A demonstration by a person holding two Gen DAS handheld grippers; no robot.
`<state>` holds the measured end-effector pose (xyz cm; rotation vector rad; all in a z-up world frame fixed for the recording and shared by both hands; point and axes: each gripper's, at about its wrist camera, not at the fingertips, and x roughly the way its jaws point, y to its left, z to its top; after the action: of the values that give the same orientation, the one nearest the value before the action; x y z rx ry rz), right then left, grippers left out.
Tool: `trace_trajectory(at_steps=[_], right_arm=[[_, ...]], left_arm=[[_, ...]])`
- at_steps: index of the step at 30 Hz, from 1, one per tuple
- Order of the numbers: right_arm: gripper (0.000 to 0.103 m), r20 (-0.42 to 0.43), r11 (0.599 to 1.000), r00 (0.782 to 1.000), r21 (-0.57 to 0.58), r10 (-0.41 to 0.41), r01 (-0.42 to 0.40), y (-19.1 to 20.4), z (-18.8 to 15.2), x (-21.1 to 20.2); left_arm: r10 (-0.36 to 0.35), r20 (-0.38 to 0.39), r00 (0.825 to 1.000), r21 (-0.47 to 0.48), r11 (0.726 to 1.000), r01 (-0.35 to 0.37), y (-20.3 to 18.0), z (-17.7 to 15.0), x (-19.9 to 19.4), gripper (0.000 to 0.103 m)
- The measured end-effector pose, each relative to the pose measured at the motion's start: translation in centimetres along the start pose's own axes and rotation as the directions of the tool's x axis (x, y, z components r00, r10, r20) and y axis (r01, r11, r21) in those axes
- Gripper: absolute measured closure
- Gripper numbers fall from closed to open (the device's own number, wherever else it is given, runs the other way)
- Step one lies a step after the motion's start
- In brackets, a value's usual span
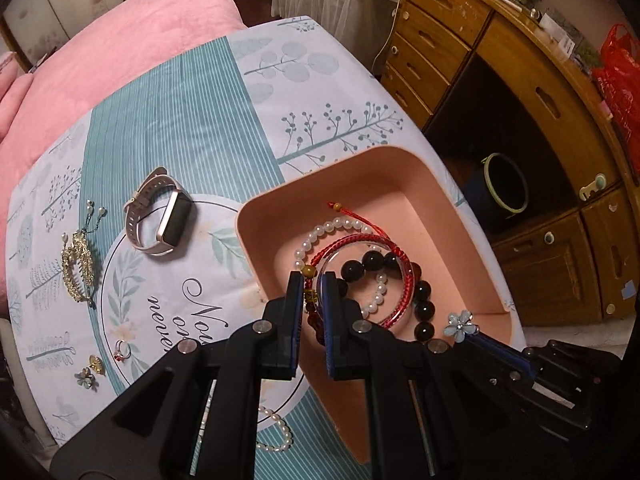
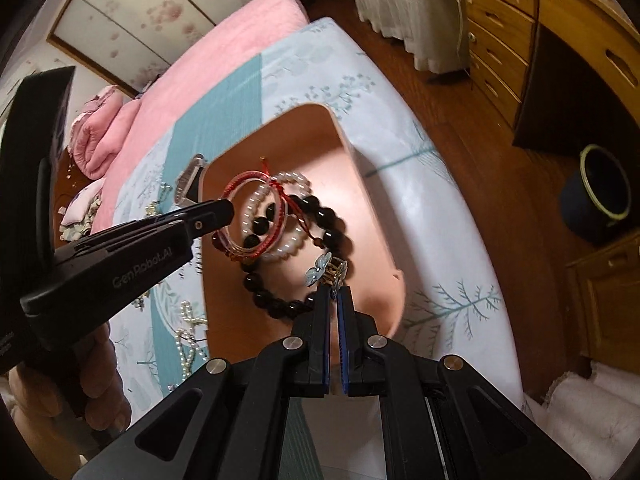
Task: Organize jewelry
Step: 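Carry the charm and red bracelet into the pink box and release both, then move both tools toward the gold hair comb and the pink-strap watch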
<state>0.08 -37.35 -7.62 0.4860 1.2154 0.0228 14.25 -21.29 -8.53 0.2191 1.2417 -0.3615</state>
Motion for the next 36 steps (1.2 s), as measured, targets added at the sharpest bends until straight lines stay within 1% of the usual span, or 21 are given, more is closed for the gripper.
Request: trace_trajectory(at_steps=[2,5,8,12,14,15,16,17,19,20,24,29,36], right_arm=[[0.099,0.000,1.000,1.000,0.004,0.016,-0.016,-0.3,-0.1,0.2],[0.098,0.002,1.000,1.000,0.000,-0.007,0.007,-0.2,0.0,0.3],[0.098,0.000,1.000,1.000,-0.008,-0.008,0.008,0.1,0.1,0.5],[0.097,-0.009,1.000,1.000,-0.018,-0.008,0.007,0.8,0.1,0.4],[0.097,-0.012,1.000,1.000,-0.030,-0.007,0.007,1.2,0.0,0.4],[0.097,-0.013,0.999,1.000,-0.040,-0.008,0.008,1.6,0.0,0.4],[0.097,-0.012,0.999,1.000,-0.044,-0.007,0.007,1.8,-0.1,0.4],[0.095,-0.011,0.999,1.000,-0.050,-0.006,0.005,2.0,-0.1,0.4],[0.091,-0.013,0.998,1.000,-0.058,-0.006,0.006,2.6,-0.4,0.4],[0.089,-0.012,0.998,1.000,-0.062,-0.004,0.003,3.0,-0.5,0.4],[0.089,-0.017,0.996,1.000,-0.089,-0.010,0.008,4.5,-1.1,0.3],[0.088,-0.027,0.991,0.999,-0.133,-0.022,0.018,7.0,-1.7,0.4],[0.088,-0.021,0.979,1.000,-0.204,-0.004,-0.001,11.1,-2.3,0.4]], left_arm=[[-0.001,-0.001,1.000,0.010,1.000,0.001,-0.3,-0.2,0.2,0.096],[-0.004,-0.005,1.000,0.016,1.000,0.004,-0.4,-0.4,0.2,0.096],[-0.022,-0.014,1.000,0.005,1.000,0.022,-0.3,-0.4,0.0,0.096],[-0.029,-0.011,1.000,-0.010,1.000,0.029,0.2,-0.7,-1.0,0.095],[-0.043,-0.013,0.999,-0.024,0.999,0.043,0.6,-1.1,-1.6,0.093],[-0.048,-0.012,0.999,-0.030,0.998,0.048,0.8,-1.3,-1.8,0.091],[-0.050,-0.015,0.999,-0.038,0.998,0.049,1.0,-1.6,-2.1,0.082],[-0.053,-0.016,0.998,-0.043,0.998,0.053,1.2,-1.8,-2.3,0.069],[-0.068,-0.006,0.998,-0.055,0.996,0.068,1.6,-2.5,-3.0,0.057],[-0.071,0.000,0.997,-0.062,0.996,0.071,1.9,-3.0,-3.4,0.057],[-0.070,0.003,0.998,-0.071,0.995,0.070,3.0,-4.7,-4.4,0.057],[-0.058,0.007,0.998,-0.113,0.992,0.059,5.6,-7.0,-5.5,0.057],[-0.005,-0.014,1.000,-0.193,0.981,0.002,10.2,-9.8,-6.2,0.057]])
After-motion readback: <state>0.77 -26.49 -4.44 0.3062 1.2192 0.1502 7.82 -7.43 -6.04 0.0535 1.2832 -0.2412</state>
